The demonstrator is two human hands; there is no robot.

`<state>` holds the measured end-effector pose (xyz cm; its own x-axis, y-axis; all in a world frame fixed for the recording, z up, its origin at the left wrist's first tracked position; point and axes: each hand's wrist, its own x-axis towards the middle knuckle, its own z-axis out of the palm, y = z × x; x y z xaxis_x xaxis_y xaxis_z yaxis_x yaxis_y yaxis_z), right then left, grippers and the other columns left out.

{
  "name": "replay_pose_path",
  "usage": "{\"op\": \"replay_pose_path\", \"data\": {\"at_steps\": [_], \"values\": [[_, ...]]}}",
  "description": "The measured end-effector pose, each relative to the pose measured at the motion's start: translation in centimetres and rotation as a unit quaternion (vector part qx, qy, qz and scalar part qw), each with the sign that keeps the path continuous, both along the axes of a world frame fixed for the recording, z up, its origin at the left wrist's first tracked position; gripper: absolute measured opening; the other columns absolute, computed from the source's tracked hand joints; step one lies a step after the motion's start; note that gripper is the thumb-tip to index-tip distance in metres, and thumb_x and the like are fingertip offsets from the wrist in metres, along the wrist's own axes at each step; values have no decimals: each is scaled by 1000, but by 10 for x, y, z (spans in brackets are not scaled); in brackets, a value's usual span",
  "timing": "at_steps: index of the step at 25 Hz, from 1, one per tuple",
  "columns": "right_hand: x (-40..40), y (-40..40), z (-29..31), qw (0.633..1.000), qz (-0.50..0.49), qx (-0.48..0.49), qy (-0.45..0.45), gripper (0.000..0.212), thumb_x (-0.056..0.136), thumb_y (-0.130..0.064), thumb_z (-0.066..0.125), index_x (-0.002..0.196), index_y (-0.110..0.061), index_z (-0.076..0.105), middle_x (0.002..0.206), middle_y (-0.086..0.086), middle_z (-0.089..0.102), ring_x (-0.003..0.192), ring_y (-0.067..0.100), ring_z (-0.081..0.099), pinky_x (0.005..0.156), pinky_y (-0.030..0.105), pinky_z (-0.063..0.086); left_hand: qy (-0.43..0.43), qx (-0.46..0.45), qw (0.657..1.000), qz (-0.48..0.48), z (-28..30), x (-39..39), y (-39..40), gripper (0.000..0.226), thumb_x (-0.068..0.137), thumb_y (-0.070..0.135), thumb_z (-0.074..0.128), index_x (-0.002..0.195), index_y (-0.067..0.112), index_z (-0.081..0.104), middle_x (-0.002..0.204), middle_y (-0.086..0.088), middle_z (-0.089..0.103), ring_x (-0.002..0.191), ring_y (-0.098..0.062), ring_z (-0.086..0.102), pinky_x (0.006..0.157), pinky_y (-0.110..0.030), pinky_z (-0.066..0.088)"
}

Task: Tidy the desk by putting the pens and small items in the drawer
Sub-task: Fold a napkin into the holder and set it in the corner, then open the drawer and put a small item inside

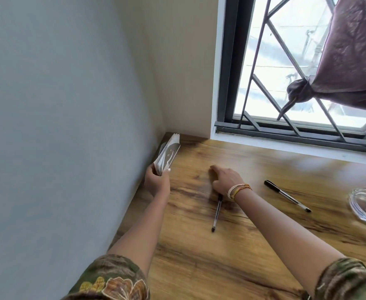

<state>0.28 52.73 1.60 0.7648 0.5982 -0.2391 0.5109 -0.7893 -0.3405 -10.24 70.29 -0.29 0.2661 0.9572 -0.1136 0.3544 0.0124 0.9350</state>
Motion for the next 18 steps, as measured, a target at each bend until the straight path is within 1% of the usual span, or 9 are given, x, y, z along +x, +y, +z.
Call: {"op": "replay_pose_path", "data": {"at_steps": [1,3,4,6,8,10,12,15,18], "values": [[-4,-4,-1,1000,-1,17,10,59,79,-15,50,138,-20,43,125,15,61,111,34,58,89,34,46,0,-5,1000,-1,-1,-3,-5,50,70,11,80,117,12,64,108,0,69,93,-15,64,83,-27,51],[-8,-14,-2,999,-17,45,26,59,78,-11,48,136,-17,44,126,16,61,112,34,56,92,35,45,7,-18,1000,-4,-1,-9,-14,59,70,7,80,124,10,58,114,-2,66,95,-14,62,83,-25,47],[-9,-20,-1,997,-30,57,32,56,78,-10,48,134,-16,46,125,17,61,112,35,56,92,36,45,16,-24,1000,-6,-1,-13,-21,63,70,6,80,127,10,55,120,-4,64,100,-17,62,85,-26,47],[-13,-37,0,994,-58,78,42,50,79,-9,48,129,-14,51,122,16,63,111,34,56,92,36,45,49,-36,998,-21,-3,-24,-38,70,73,4,75,136,9,46,134,-7,56,117,-25,58,95,-31,44],[-22,-57,-1,993,-67,89,42,46,81,-9,48,126,-14,54,121,15,65,110,34,58,93,36,47,84,-35,996,-23,-1,-36,-62,70,77,-1,67,141,8,41,142,-11,48,127,-28,51,102,-31,39],[-36,-82,-6,993,-61,93,38,45,80,-9,49,125,-14,55,118,16,66,108,35,60,91,37,49,106,-27,994,-22,3,-49,-91,66,79,-2,60,142,6,41,144,-13,46,128,-29,49,104,-31,38],[-50,-109,-11,993,-59,98,24,40,81,-12,50,120,-17,57,115,16,68,105,35,61,87,36,50,126,-23,991,-45,5,-62,-120,62,79,-2,56,139,7,44,143,-12,44,125,-30,50,102,-32,40],[-75,-156,-17,992,-66,112,3,31,86,-18,52,115,-21,61,113,8,70,105,30,63,85,32,48,164,-14,980,-109,6,-86,-167,59,77,-2,58,133,14,50,136,-9,46,116,-27,55,92,-30,43],[-98,-202,-19,992,-47,113,-18,28,88,-20,52,115,-18,62,111,11,71,103,32,64,82,32,48,184,17,967,-174,0,-116,-219,52,81,4,64,130,12,53,136,-10,49,119,-25,53,96,-28,41]]}}
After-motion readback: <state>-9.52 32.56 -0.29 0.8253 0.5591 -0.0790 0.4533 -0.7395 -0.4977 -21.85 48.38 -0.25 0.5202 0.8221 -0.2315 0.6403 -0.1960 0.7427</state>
